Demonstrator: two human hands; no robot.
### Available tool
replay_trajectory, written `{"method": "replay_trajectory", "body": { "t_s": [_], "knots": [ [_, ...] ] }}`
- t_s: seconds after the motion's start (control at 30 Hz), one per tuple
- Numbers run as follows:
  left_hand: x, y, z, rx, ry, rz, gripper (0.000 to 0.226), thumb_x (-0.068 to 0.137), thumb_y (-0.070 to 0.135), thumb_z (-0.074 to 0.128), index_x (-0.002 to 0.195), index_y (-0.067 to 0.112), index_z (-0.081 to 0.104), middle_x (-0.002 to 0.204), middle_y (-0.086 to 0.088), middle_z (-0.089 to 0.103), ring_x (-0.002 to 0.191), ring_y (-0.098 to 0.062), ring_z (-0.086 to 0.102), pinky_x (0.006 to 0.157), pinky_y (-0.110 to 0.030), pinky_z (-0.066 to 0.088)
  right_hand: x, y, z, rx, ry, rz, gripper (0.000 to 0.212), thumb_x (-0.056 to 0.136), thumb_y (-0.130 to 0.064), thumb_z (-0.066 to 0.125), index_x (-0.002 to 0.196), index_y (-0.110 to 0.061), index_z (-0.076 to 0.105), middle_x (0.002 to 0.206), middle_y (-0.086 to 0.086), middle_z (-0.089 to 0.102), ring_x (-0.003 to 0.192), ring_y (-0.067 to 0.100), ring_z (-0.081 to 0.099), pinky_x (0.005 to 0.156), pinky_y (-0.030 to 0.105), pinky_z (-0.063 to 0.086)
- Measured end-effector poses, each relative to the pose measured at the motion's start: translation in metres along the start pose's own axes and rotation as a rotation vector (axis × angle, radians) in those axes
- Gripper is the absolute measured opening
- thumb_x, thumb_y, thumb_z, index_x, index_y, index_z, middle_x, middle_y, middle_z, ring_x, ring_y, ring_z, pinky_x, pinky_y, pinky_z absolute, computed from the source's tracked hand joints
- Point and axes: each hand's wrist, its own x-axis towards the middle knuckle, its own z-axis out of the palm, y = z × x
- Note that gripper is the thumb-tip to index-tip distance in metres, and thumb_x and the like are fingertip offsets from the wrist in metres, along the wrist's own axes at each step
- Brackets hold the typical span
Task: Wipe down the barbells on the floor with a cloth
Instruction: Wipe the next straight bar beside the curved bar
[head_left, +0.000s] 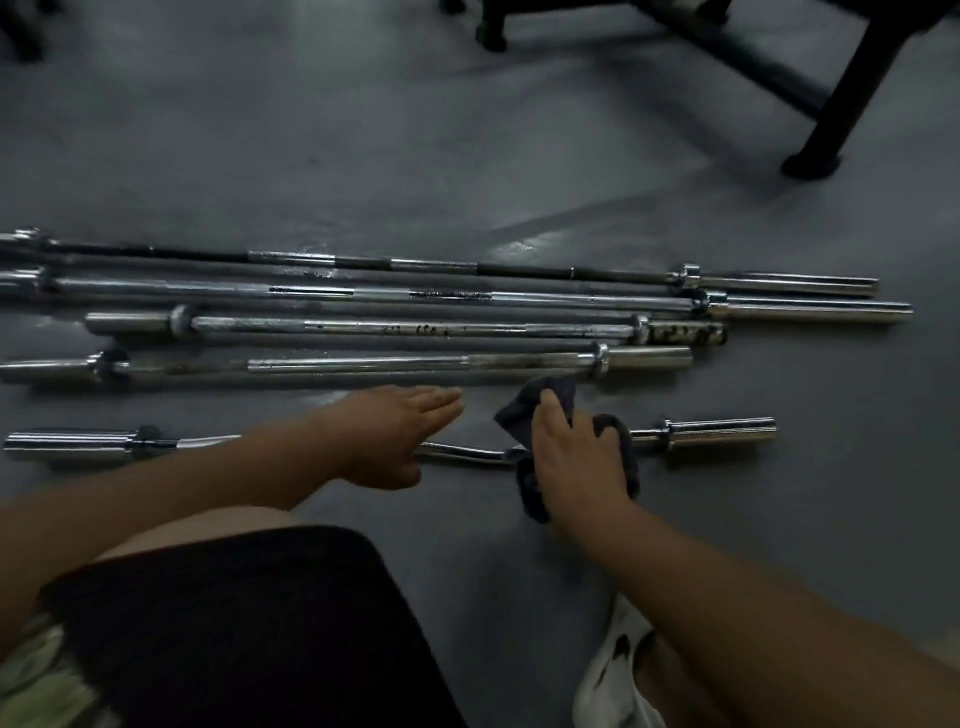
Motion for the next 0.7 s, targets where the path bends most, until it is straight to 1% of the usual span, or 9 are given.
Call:
{"method": "replay_trajectory", "body": {
  "t_s": [0.07,0.13,0.23,0.3,0.4,0.5,0.57,0.63,0.7],
  "knots": [
    [-0.009,0.021,-0.011,-0.036,0.041,-0.011,0.091,0.089,0.042,0.052,0.158,0.024,-0.005,0.165,0.005,-0.010,0.152,-0.014,0.005,0.121,-0.034,0.019,-0.017,0.014,-0.008,0.003,0.033,-0.014,0.081,0.096,-0.022,0.059,0.155,-0.005,0.006,0.163,0.007,-0.008,0.137,0.036,0.028,0.103,0.053,0.036],
    [-0.018,0.031,-0.016,-0.049,0.072,-0.008,0.091,0.089,0.043,0.053,0.159,0.024,-0.003,0.166,0.006,-0.007,0.152,-0.014,0.008,0.121,-0.035,0.020,-0.031,0.026,-0.012,0.019,0.077,-0.012,0.081,0.096,-0.022,0.060,0.155,-0.006,0.007,0.163,0.007,-0.008,0.136,0.036,0.028,0.102,0.054,0.036],
    [-0.018,0.035,-0.008,-0.064,0.066,-0.059,0.091,0.090,0.045,0.054,0.158,0.026,-0.003,0.166,0.006,-0.006,0.152,-0.016,0.010,0.121,-0.035,0.021,-0.042,0.043,-0.008,0.023,0.118,0.002,0.089,0.092,-0.022,0.065,0.155,-0.006,0.006,0.163,0.007,-0.009,0.136,0.037,0.027,0.103,0.055,0.035],
    [-0.008,0.048,0.001,-0.106,0.030,-0.065,0.091,0.091,0.046,0.055,0.158,0.027,-0.004,0.166,0.008,-0.006,0.151,-0.015,0.013,0.119,-0.031,0.023,-0.045,0.051,0.003,0.039,0.083,0.000,0.084,0.094,-0.022,0.061,0.156,-0.007,0.006,0.163,0.006,-0.010,0.137,0.037,0.026,0.102,0.054,0.036],
    [0.025,0.064,0.008,-0.210,0.002,-0.032,0.091,0.093,0.047,0.058,0.158,0.030,-0.004,0.165,0.010,-0.004,0.150,-0.013,0.013,0.117,-0.029,0.020,-0.038,0.062,0.029,0.065,0.042,-0.011,0.077,0.097,-0.021,0.054,0.156,-0.011,0.007,0.164,0.005,-0.010,0.138,0.036,0.026,0.101,0.052,0.037],
    [0.069,0.060,0.014,-0.236,0.001,-0.034,0.091,0.092,0.046,0.059,0.158,0.031,-0.003,0.165,0.011,-0.003,0.151,-0.013,0.012,0.118,-0.030,0.020,-0.018,0.072,0.055,0.126,-0.033,-0.010,0.079,0.095,-0.022,0.057,0.156,-0.014,0.007,0.165,0.005,-0.006,0.140,0.035,0.024,0.103,0.053,0.036],
    [0.099,0.056,0.021,-0.236,-0.026,-0.019,0.089,0.093,0.042,0.058,0.158,0.029,-0.002,0.166,0.008,-0.003,0.151,-0.014,0.012,0.118,-0.030,0.020,0.000,0.082,0.072,0.151,-0.081,-0.005,0.083,0.093,-0.024,0.059,0.156,-0.014,0.007,0.165,0.005,-0.005,0.140,0.034,0.024,0.104,0.052,0.036],
    [0.129,0.054,0.032,-0.273,-0.065,-0.008,0.087,0.094,0.038,0.057,0.159,0.025,0.001,0.166,0.005,-0.002,0.150,-0.015,0.015,0.118,-0.028,0.020,0.022,0.099,0.086,0.191,-0.129,0.053,0.085,0.091,-0.026,0.061,0.156,-0.014,0.007,0.165,0.005,-0.004,0.141,0.033,0.023,0.105,0.051,0.037],
    [0.156,0.054,0.048,-0.329,-0.075,0.000,0.085,0.093,0.036,0.057,0.159,0.023,0.005,0.166,0.004,0.000,0.149,-0.017,0.019,0.116,-0.025,0.021,0.046,0.123,0.099,0.268,-0.172,0.168,0.087,0.087,-0.026,0.063,0.156,-0.015,0.010,0.164,0.004,-0.001,0.140,0.033,0.026,0.106,0.049,0.039]
  ]
}}
